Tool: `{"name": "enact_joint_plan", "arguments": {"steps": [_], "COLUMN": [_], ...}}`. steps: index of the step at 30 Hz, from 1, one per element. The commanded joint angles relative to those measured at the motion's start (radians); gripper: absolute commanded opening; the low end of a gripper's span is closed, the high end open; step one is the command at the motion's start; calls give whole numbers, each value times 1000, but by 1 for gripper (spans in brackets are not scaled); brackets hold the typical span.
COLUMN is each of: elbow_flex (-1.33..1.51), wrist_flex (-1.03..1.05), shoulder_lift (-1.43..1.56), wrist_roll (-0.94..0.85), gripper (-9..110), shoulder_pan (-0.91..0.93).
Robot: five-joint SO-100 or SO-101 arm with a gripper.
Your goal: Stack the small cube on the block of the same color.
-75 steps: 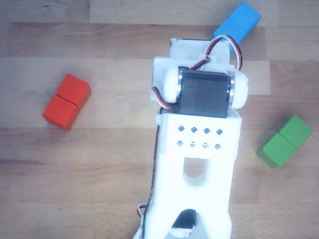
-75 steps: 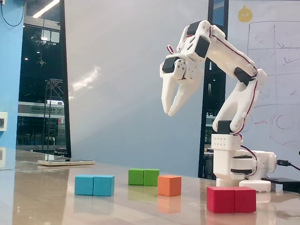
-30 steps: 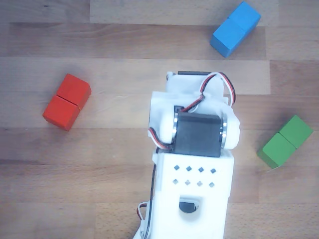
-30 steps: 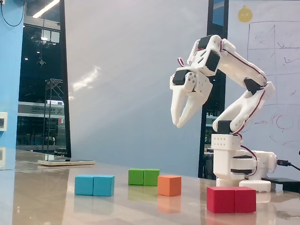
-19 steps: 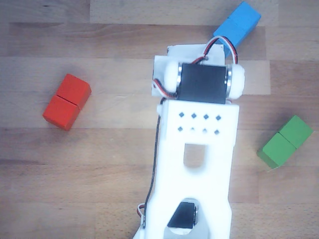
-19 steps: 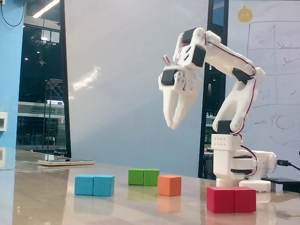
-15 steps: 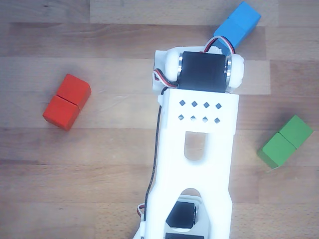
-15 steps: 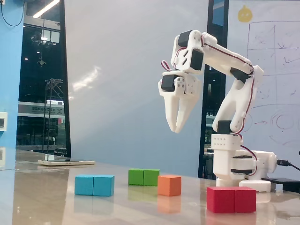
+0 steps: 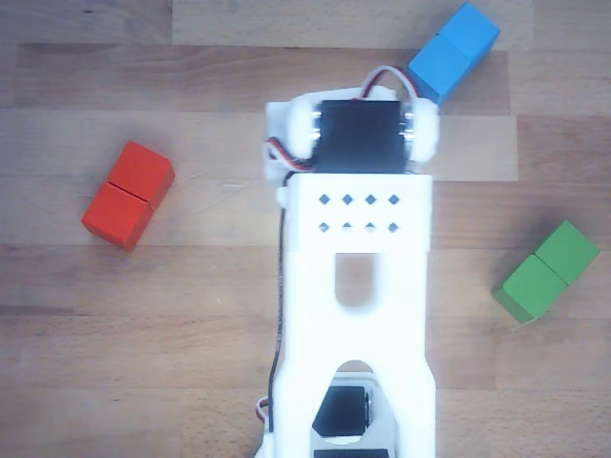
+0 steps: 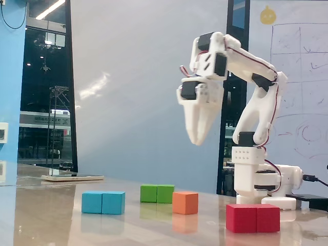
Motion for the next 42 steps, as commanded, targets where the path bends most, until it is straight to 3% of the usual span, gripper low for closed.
{"name": "enact_joint_plan", "arguments": {"steps": [1, 5, 7, 10, 16, 19, 23, 31, 34, 38, 42], "elbow_flex": [-71, -71, -71, -60, -60, -60, -60, -66, -64, -64, -64], "wrist_flex": [29, 49, 54, 57, 43, 43, 43, 43, 44, 44, 44], "shoulder_lift": [6, 6, 2, 2, -11, -12, -12, 6, 6, 6, 3], "wrist_roll": [-6, -6, 2, 2, -6, -8, -8, -5, 3, 3, -5], "gripper": [1, 0, 0, 0, 1, 1, 1, 1, 0, 0, 0], "shoulder_pan": [-215, -390, -376, -213, 290, 403, 336, -189, -291, -216, 44]}}
